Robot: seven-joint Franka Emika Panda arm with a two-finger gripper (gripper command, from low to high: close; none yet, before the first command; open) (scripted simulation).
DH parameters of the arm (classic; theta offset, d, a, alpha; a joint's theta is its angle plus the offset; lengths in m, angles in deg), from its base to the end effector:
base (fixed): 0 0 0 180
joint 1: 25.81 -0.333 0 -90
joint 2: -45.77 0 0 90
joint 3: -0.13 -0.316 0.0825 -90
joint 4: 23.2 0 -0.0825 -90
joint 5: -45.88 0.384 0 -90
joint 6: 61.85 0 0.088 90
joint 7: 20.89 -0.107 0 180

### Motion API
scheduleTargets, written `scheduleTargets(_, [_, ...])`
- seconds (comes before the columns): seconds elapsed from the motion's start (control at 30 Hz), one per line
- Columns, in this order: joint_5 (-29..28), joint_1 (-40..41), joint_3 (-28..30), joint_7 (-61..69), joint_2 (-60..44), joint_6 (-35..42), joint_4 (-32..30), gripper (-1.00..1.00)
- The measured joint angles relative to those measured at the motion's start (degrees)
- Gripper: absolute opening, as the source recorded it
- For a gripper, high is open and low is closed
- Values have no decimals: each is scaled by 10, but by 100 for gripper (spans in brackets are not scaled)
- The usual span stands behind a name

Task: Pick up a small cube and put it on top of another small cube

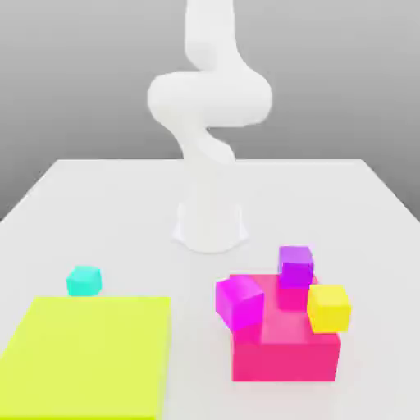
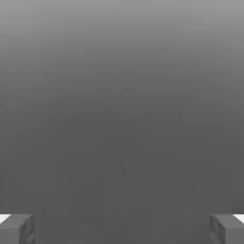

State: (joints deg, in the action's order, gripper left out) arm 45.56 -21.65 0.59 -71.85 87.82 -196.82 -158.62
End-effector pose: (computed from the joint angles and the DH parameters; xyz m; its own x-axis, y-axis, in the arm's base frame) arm 0.3733 -0.0312 0.6611 0.4089 -0.8111 0.4183 -0.6283 -0.5826 -0.5155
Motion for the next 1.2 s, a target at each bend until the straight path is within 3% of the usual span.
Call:
scheduleTargets(0.63, [-24,346,86,-467,-364,-292,-318,0])
scheduleTargets(0.73, [13,362,91,-466,-425,-341,-329,0])
scheduleTargets(0.83, [64,389,47,-433,-487,-391,-320,0])
scheduleTargets(0.93, [71,430,4,-427,-549,-442,-309,0])
scheduleTargets(0.97, [72,435,-2,-427,-561,-452,-307,-100])
scheduleTargets(1.2, [70,438,-4,-429,-560,-452,-307,-100])
